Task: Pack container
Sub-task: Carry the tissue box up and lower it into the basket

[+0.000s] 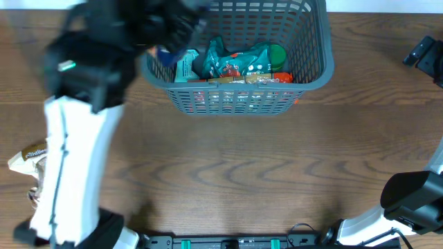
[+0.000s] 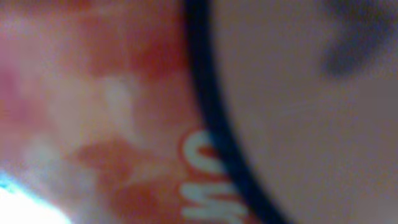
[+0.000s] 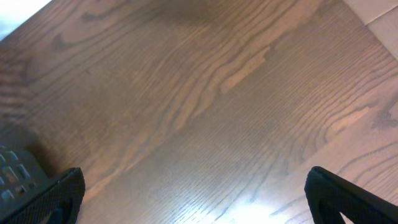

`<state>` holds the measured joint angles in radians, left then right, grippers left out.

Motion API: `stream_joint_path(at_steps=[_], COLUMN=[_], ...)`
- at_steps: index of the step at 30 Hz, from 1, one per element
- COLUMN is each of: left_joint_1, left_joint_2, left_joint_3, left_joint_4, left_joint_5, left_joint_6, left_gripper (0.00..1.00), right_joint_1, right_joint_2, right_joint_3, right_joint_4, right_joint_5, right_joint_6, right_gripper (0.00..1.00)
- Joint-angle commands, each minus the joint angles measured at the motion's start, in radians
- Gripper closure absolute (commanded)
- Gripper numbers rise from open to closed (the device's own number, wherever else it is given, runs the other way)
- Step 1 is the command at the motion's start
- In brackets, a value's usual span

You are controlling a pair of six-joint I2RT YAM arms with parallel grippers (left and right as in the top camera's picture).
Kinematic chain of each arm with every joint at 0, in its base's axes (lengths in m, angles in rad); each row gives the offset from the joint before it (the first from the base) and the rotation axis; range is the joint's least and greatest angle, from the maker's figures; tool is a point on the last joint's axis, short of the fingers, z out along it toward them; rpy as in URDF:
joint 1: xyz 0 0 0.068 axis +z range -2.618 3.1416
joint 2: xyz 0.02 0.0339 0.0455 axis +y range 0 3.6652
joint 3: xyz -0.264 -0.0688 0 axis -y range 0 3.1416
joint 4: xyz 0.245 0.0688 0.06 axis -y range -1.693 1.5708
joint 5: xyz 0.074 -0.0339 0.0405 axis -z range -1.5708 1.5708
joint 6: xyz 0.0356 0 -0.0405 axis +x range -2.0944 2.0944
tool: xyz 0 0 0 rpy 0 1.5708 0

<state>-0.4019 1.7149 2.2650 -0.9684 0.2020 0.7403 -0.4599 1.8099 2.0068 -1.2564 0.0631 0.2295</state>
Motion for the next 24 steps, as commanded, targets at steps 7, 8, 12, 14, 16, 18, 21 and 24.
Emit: stream_joint_path(at_steps=[7, 8, 12, 14, 16, 18, 21, 24], left_joint_1=[-0.05, -0.044, -0.011, 0.005, 0.016, 0.024, 0.034, 0.042], left_joint_2=[0.256, 0.272, 0.345, 0.383, 0.417, 0.444, 0.47, 0.48], left_joint_3=[-0.021, -0.021, -0.021, -0.021, -0.021, -0.021, -0.021, -0.021], left_joint_4=[0.125, 0.141, 0.163, 0.159, 0.146, 0.137, 0.137, 0.137], left_joint_5=[-0.036, -0.039, -0.039, -0.039, -0.039, -0.039, -0.039, -0.038], left_joint_6=[0.498, 0.498, 0.498, 0.497, 0.497, 0.496, 0.468, 0.451], left_gripper=[0.94, 0.94, 0.94, 0.94, 0.94, 0.94, 0.93, 0.65], right_joint_1=[-0.003, -0.003, -0.003, -0.003, -0.003, -0.003, -0.003, -0.003], right_joint_2=[0.006, 0.006, 0.006, 0.006, 0.006, 0.006, 0.006, 0.006], right_joint_3=[-0.007, -0.007, -0.007, -0.007, -0.007, -0.007, -0.007, -0.007], right_joint_4=[-0.012, -0.014, -0.024, -0.03, -0.031, -0.031, -0.031, -0.031], right_joint_5=[-0.016, -0.016, -0.016, -0.016, -0.016, -0.016, -0.016, -0.016], right_joint_6=[-0.011, -0.011, -0.011, -0.011, -0.011, -0.011, -0.011, -0.011], right_gripper=[0.01, 0.01, 0.01, 0.01, 0.01, 0.01, 0.01, 0.01])
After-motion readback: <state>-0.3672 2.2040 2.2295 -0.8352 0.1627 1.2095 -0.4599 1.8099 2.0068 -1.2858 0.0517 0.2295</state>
